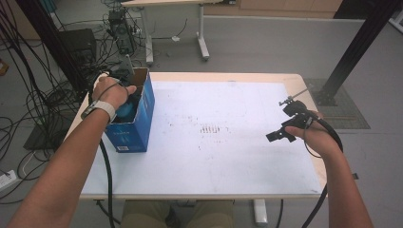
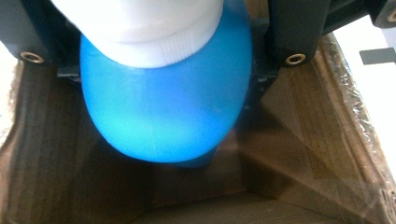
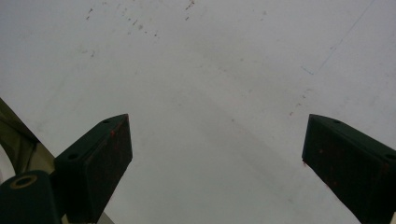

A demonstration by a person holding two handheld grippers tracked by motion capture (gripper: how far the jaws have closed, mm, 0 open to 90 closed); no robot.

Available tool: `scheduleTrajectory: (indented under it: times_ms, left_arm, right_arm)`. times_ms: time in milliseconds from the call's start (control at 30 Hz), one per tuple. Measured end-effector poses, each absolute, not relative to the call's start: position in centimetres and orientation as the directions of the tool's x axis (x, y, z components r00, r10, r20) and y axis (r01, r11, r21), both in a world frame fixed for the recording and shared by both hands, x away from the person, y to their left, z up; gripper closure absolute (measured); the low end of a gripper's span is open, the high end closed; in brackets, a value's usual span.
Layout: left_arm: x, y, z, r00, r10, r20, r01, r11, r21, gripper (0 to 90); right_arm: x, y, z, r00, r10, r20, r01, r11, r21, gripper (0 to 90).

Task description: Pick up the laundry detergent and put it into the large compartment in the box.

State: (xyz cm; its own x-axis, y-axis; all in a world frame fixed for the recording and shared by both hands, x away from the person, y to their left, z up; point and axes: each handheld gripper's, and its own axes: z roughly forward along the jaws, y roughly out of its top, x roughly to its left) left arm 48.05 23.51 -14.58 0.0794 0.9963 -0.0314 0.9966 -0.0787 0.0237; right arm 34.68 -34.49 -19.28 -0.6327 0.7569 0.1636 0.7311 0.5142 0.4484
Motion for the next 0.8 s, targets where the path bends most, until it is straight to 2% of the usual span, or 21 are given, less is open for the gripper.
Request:
scheduleTrajectory:
  times_ms: [800]
  left_arm:
    - [48.02,23.65,-14.6,0.081,0.996,-0.037,0.996,-0.08,0.029,37.2]
  right_arm:
    - [34.87,-34.27,-19.35,-0.637,0.753,0.163,0.728,0.52,0.447,8.3]
